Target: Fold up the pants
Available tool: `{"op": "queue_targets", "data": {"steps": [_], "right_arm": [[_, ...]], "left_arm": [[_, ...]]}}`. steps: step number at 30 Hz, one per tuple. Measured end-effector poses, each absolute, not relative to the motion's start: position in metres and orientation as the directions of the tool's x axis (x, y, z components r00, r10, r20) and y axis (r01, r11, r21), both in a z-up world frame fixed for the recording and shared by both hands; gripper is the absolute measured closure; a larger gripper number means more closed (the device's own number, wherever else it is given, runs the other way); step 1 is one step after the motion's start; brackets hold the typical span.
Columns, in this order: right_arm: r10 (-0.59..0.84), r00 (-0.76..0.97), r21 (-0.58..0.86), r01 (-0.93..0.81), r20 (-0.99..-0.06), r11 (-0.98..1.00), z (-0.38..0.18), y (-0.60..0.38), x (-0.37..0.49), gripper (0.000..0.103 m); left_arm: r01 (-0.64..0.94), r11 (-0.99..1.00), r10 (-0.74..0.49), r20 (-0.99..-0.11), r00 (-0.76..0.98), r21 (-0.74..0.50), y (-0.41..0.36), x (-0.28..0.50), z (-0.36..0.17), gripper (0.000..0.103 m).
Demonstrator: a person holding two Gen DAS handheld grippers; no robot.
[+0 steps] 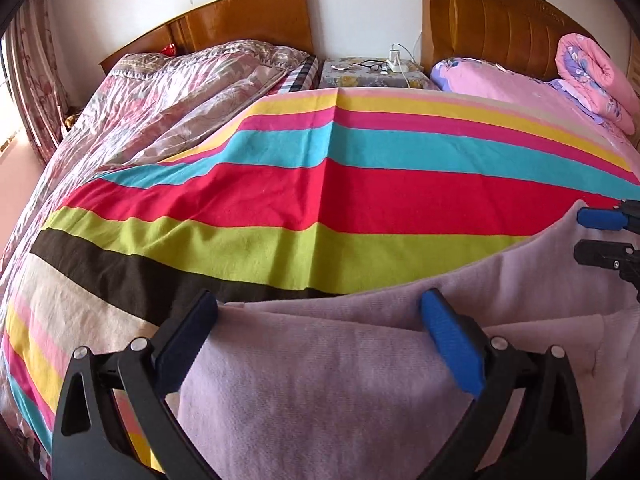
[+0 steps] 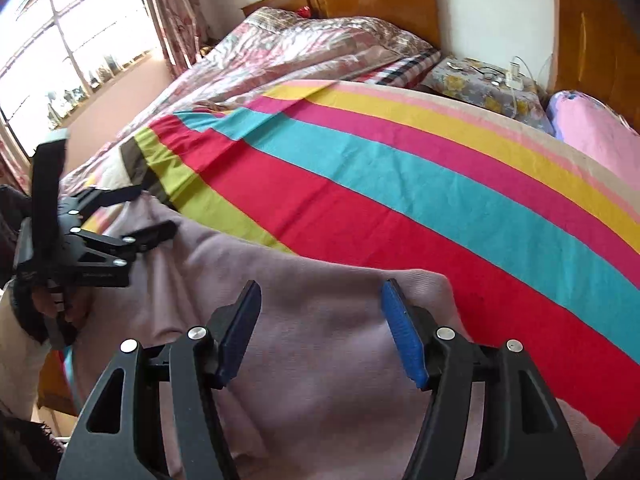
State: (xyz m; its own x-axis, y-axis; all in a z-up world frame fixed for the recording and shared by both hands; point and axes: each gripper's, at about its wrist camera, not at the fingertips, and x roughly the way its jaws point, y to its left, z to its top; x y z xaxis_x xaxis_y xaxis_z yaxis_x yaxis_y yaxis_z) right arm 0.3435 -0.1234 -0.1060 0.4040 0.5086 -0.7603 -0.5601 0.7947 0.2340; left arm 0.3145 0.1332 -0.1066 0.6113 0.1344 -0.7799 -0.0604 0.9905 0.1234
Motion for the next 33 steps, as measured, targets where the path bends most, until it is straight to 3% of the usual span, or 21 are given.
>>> {"op": "queue_targets", "data": {"steps": [2, 13, 18, 19, 22, 25, 28, 30, 33], "right_arm": [[0.561, 0.399, 0.312, -0.537, -0.725, 0.784, -0.107, -0.137, 0.346, 0.047], [0.606, 0.417, 0.381, -0.505, -0.678, 0.774, -0.104, -0.149, 0.349, 0.048], [0.474, 0.551, 0.272, -0.41, -0.687, 0.87, -0.069, -0.183, 0.312, 0.04], [0.445, 0.565, 0.251, -0.39, -0.695, 0.886, -0.062, -0.195, 0.299, 0.031], [0.334, 0.596, 0.164, -0.321, -0.73, 0.933, -0.058, -0.235, 0.266, 0.018], [0.253, 0.551, 0.135, -0.246, -0.795, 0.96, -0.079, -0.279, 0.251, 0.018], [0.16, 0.512, 0.09, -0.16, -0.844, 0.983, -0.108, -0.32, 0.247, 0.018], [0.266, 0.534, 0.217, -0.154, -0.803, 0.964, -0.103, -0.345, 0.237, 0.022], [0.135, 0.608, 0.143, -0.036, -0.782, 0.989, -0.08, -0.373, 0.209, 0.018]], "left_arm": [[-0.069, 0.99, 0.137, -0.787, 0.601, 0.119, 0.136, 0.318, -0.109, 0.001], [-0.128, 0.987, 0.155, -0.797, 0.584, 0.098, 0.149, 0.322, -0.113, 0.001], [-0.128, 0.988, 0.151, -0.766, 0.624, 0.091, 0.148, 0.311, -0.098, 0.002], [-0.12, 0.987, 0.161, -0.74, 0.653, 0.109, 0.141, 0.302, -0.087, 0.002], [-0.032, 0.989, 0.123, -0.666, 0.735, 0.147, 0.108, 0.268, -0.055, 0.001], [0.052, 0.976, 0.101, -0.657, 0.748, 0.21, 0.077, 0.244, -0.06, 0.001], [0.037, 0.969, 0.153, -0.715, 0.682, 0.242, 0.076, 0.249, -0.098, 0.001], [0.02, 0.987, 0.11, -0.75, 0.652, 0.162, 0.089, 0.255, -0.101, 0.001], [-0.051, 0.984, 0.163, -0.742, 0.65, 0.172, 0.104, 0.257, -0.097, 0.001]]}}
